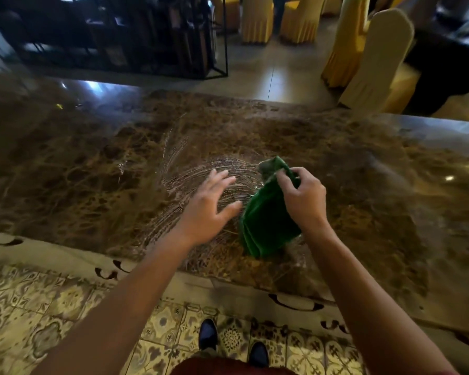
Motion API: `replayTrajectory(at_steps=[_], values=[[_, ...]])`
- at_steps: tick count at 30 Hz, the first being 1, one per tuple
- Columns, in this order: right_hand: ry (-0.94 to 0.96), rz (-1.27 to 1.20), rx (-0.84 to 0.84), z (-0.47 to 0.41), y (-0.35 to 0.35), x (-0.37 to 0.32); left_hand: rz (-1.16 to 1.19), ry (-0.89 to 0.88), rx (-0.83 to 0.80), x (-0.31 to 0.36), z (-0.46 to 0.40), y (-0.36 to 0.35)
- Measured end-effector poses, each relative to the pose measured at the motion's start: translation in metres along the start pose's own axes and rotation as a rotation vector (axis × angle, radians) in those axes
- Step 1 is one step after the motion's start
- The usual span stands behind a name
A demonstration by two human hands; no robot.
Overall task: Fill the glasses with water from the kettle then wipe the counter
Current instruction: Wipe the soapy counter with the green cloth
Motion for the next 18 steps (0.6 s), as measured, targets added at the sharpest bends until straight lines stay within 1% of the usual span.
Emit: replayTrajectory(at_steps=[2, 3, 6, 8, 11, 13, 15, 18], values=[[0.023, -0.171, -0.053, 0.011, 0.021, -0.020, 0.092, 0.040, -0.088, 0.014, -0.001, -0.021], [0.036, -0.250, -0.096, 0.016, 0.030, -0.029, 0.180, 0.051, -0.118, 0.023, -0.001, -0.027], [0.031, -0.486, -0.204, 0.033, 0.057, -0.044, 0.577, 0.053, -0.162, 0.047, 0.003, -0.037], [0.001, -0.641, -0.226, 0.040, 0.075, -0.043, 0.741, 0.073, -0.173, 0.058, 0.008, -0.038], [-0.111, -0.815, -0.233, 0.048, 0.089, -0.028, 0.808, 0.102, -0.102, 0.068, 0.014, -0.036], [-0.163, -0.850, -0.216, 0.053, 0.092, -0.011, 0.847, 0.107, -0.004, 0.074, 0.019, -0.031], [-0.177, -0.848, -0.230, 0.060, 0.091, 0.008, 0.874, 0.106, 0.057, 0.081, 0.024, -0.030], [-0.214, -0.920, -0.402, 0.076, 0.076, 0.036, 0.911, 0.109, 0.051, 0.096, 0.029, -0.038]])
Point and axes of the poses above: each hand's wrist, its own z-axis away from the middle knuckle, its own y-axis out of the back of the hand, x = y × z, the point moved 8 cm from there along -z, towards the middle knuckle, and after that the axes turned 4 degrees about z, right-handed, at the moved point
